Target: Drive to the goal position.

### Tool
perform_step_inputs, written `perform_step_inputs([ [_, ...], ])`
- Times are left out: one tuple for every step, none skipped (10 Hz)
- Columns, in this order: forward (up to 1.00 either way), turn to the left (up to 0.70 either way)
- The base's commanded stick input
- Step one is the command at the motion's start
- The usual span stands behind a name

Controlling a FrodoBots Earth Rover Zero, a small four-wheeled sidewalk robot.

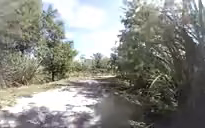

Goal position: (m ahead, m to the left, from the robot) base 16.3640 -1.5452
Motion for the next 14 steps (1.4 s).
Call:
perform_step_inputs([
  [0.75,0.35],
  [0.75,0.35],
  [0.75,0.37],
  [0.75,0.11],
  [0.75,0.13],
  [0.75,0.30],
  [0.76,0.28],
  [0.76,0.00],
  [0.76,0.02],
  [0.77,0.12],
  [0.78,0.23],
  [0.84,0.00],
  [0.85,0.00],
  [0.85,0.00],
])
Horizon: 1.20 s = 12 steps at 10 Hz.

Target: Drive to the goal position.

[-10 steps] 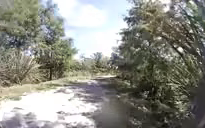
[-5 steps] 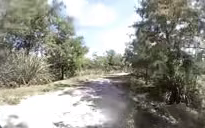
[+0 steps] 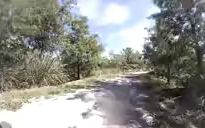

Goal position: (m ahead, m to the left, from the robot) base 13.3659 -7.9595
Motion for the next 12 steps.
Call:
perform_step_inputs([
  [0.85,0.00],
  [0.85,0.00],
  [0.85,0.00],
  [0.85,0.00],
  [0.85,0.00],
  [0.85,0.00],
  [0.85,0.00],
  [0.85,0.00],
  [0.85,0.00],
  [0.85,0.00],
  [0.85,-0.25],
  [0.85,-0.18],
])
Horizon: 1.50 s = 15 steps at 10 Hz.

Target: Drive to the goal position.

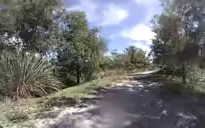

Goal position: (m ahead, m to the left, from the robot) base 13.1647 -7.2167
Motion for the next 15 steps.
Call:
perform_step_inputs([
  [0.85,0.00],
  [0.85,-0.02],
  [0.85,-0.33],
  [0.85,-0.15],
  [0.85,-0.06],
  [0.85,-0.12],
  [0.85,-0.23],
  [0.85,-0.07],
  [0.85,0.00],
  [0.85,-0.19],
  [0.85,-0.25],
  [0.85,0.00],
  [0.85,-0.23],
  [0.85,-0.33],
  [0.85,-0.32],
])
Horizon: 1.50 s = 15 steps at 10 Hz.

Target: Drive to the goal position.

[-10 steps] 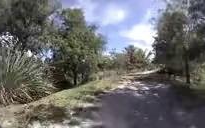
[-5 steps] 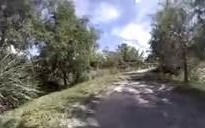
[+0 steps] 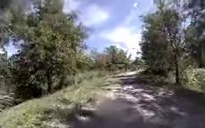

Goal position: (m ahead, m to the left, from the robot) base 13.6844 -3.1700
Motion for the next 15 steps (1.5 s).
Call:
perform_step_inputs([
  [0.85,-0.03],
  [0.85,0.00],
  [0.85,0.00],
  [0.85,0.00],
  [0.85,0.00],
  [0.85,0.00],
  [0.85,-0.02],
  [0.85,-0.32],
  [0.85,0.00],
  [0.85,0.00],
  [0.85,0.00],
  [0.85,0.00],
  [0.85,0.00],
  [0.85,0.00],
  [0.85,0.00],
])
